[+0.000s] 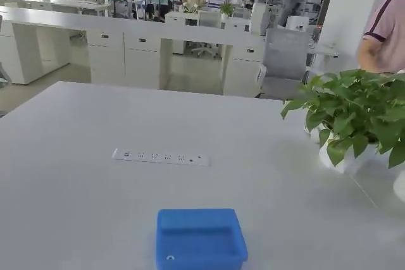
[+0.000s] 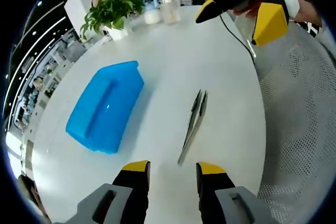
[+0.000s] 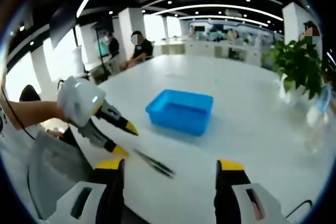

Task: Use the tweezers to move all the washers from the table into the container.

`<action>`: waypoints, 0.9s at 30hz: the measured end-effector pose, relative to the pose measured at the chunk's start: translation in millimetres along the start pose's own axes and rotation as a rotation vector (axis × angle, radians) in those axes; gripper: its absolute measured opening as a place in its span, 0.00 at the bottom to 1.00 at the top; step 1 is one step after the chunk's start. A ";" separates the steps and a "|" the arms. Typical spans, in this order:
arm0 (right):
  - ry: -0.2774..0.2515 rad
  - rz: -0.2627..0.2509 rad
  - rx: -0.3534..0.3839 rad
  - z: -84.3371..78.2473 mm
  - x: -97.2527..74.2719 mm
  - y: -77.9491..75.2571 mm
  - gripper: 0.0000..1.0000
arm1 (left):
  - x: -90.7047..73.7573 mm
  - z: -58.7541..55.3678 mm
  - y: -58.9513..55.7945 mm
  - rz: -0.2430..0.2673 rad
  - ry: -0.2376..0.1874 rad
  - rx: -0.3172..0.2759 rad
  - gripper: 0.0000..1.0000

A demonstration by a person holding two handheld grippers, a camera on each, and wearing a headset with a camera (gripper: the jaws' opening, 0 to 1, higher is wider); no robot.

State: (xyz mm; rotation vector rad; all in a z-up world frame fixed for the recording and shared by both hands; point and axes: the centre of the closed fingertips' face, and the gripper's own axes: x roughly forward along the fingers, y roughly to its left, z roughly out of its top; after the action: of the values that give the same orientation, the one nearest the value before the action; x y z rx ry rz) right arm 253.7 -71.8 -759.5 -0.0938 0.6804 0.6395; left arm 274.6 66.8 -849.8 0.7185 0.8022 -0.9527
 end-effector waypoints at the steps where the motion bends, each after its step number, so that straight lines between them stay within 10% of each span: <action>1: 0.000 -0.008 0.005 -0.3 -2.0 -3.4 0.70 | -6.9 -1.8 0.7 0.008 -0.005 -0.029 0.44; 16: -0.013 -0.098 0.032 -7.3 -17.8 -30.1 0.77 | -109.6 -30.1 25.7 0.295 -0.182 -0.506 0.88; 27: -0.014 -0.140 0.077 -18.4 -27.4 -34.0 0.87 | -171.8 -40.1 36.8 0.518 -0.279 -0.604 0.99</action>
State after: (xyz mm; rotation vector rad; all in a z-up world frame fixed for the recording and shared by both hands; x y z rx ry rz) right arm 246.9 -118.7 -761.2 -0.0648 0.6778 0.4789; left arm 237.0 185.6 -719.6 0.2301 0.5678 -0.2973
